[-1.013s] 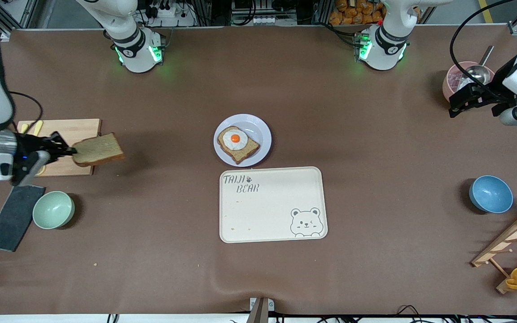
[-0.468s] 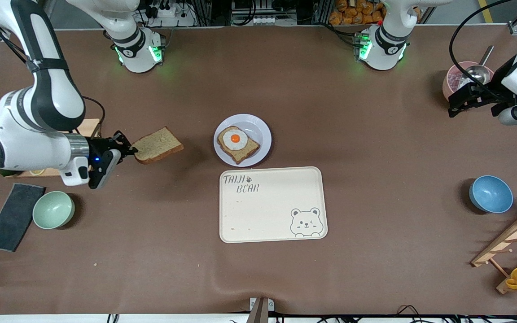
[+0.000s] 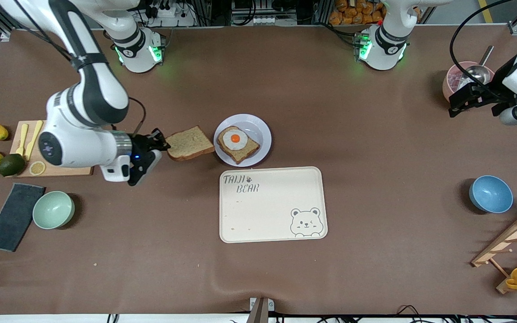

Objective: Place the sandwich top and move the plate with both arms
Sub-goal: 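Carry the bread slice with the right gripper over the egg toast plate, then lower the bread onto the egg toast and open the right gripper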

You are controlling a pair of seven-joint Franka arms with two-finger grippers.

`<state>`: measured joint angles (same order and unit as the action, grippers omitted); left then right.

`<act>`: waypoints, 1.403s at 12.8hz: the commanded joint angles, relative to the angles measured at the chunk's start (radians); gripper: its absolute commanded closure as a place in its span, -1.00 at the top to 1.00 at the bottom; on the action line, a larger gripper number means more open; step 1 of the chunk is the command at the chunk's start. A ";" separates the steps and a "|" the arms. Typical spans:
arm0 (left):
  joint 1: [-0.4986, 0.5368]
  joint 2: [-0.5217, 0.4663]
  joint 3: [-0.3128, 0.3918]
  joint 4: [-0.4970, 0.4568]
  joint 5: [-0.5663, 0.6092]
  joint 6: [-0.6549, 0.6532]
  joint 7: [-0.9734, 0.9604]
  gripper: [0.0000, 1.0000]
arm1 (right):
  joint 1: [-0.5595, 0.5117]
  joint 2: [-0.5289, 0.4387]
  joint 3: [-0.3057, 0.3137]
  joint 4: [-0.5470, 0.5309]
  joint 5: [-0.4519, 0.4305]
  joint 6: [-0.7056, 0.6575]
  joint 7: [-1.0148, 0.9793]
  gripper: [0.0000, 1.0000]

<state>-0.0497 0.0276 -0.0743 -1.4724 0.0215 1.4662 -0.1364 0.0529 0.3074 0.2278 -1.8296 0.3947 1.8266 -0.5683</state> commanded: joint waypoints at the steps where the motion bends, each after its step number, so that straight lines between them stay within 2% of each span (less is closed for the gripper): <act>1: 0.008 -0.014 0.004 0.001 -0.014 -0.024 -0.002 1.00 | 0.065 -0.002 -0.008 -0.006 0.023 0.043 0.115 -1.00; 3: 0.007 -0.014 0.002 0.003 -0.014 -0.026 -0.006 1.00 | 0.128 0.002 -0.007 -0.048 0.024 0.117 0.180 -1.00; 5: 0.007 -0.014 -0.001 0.003 -0.014 -0.024 -0.006 1.00 | 0.143 0.038 -0.007 -0.059 0.059 0.141 0.180 -1.00; 8: 0.007 -0.012 -0.002 0.000 -0.014 -0.024 -0.006 1.00 | 0.185 0.065 -0.007 -0.080 0.066 0.229 0.182 -1.00; 18: -0.001 0.002 -0.004 -0.003 -0.015 -0.023 -0.009 1.00 | 0.241 0.079 -0.008 -0.146 0.082 0.290 0.180 -1.00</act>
<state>-0.0514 0.0315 -0.0754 -1.4759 0.0215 1.4523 -0.1364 0.2634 0.3988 0.2279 -1.9558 0.4505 2.0957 -0.3939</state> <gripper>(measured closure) 0.000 0.947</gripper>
